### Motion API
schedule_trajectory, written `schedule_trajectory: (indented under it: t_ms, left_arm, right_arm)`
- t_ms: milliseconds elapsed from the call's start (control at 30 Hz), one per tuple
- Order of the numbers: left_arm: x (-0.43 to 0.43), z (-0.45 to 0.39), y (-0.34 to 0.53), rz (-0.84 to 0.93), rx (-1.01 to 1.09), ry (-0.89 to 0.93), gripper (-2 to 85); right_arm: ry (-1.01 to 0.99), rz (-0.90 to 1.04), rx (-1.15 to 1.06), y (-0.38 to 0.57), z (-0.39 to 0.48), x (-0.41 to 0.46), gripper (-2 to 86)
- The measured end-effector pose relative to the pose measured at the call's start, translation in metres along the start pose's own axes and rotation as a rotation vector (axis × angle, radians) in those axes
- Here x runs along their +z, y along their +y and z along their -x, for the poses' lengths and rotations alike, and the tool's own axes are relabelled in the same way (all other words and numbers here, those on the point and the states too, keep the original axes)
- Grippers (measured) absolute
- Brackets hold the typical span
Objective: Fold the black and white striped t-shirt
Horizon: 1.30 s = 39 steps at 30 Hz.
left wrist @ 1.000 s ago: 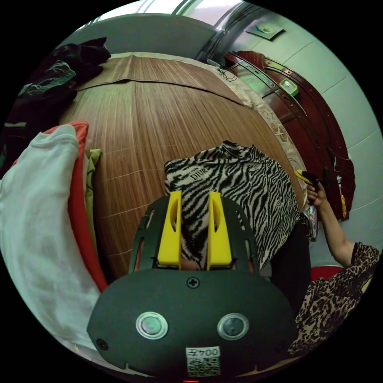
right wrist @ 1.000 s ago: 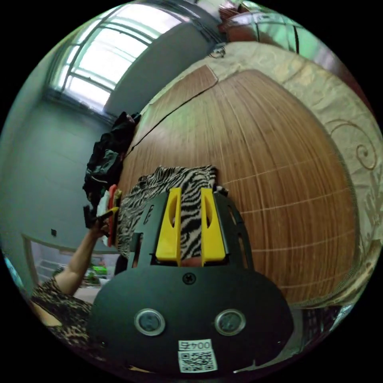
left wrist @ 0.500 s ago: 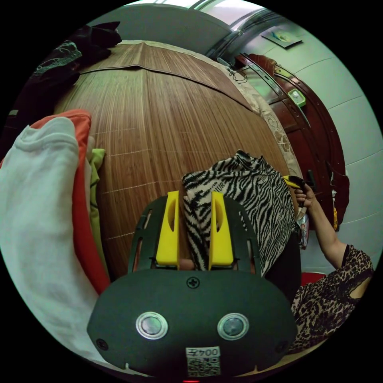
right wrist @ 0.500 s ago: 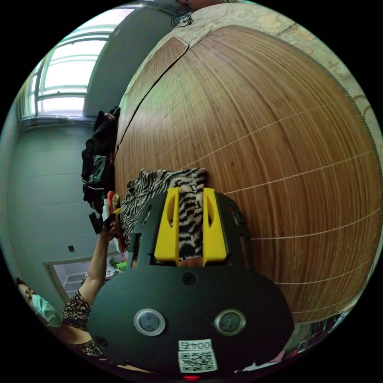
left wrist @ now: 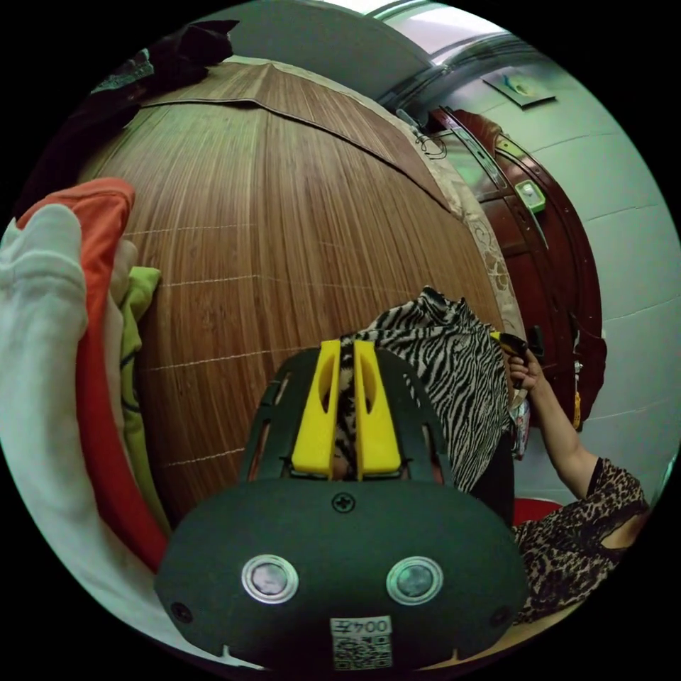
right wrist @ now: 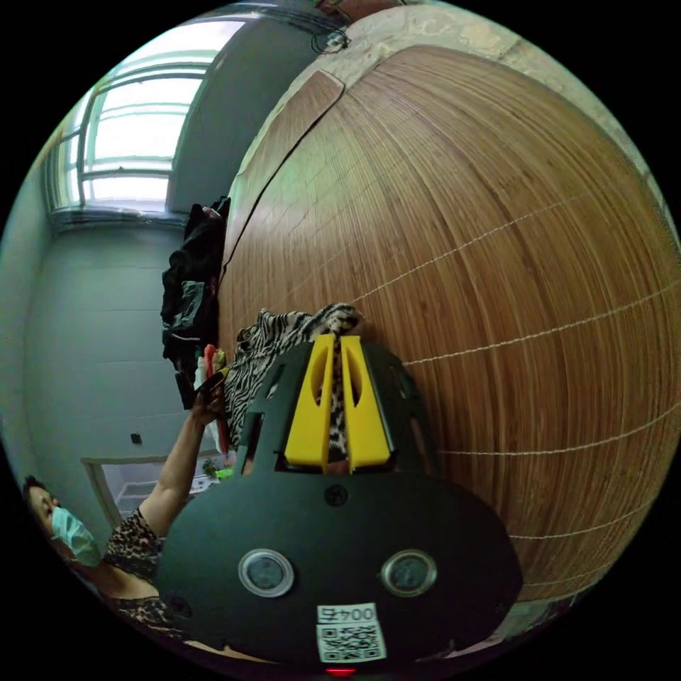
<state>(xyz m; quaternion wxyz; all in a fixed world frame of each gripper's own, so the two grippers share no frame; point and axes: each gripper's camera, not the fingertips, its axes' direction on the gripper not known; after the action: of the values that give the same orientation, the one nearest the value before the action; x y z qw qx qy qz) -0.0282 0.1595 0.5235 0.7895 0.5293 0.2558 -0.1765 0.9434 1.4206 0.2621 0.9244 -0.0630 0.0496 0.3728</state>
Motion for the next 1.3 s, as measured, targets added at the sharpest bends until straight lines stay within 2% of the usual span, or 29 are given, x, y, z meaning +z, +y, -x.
schedule_trajectory:
  t_ms: [200, 467, 633, 1067, 1300]
  left_arm:
    - [-0.02, -0.042, 0.027, -0.092, 0.118, -0.097, 2.5]
    - [-0.044, -0.107, 0.077, -0.212, 0.257, -0.24, 1.8]
    - [-0.049, -0.148, 0.102, -0.23, 0.326, -0.359, 1.6]
    - [-0.104, -0.216, 0.149, -0.341, 0.348, -0.406, 2.1]
    - [-0.14, -0.246, 0.158, -0.414, 0.351, -0.419, 2.3]
  right_arm:
    - [0.198, -0.122, -0.236, 0.033, 0.066, -0.011, -0.7]
    - [0.684, -0.264, -0.641, 0.104, 0.181, 0.006, -0.9]
    - [0.919, -0.281, -0.786, 0.132, 0.226, 0.027, -0.8]
    - [0.884, -0.425, -0.84, 0.173, 0.3, -0.02, -0.8]
    - [0.818, -0.461, -0.817, 0.164, 0.315, -0.047, -0.7]
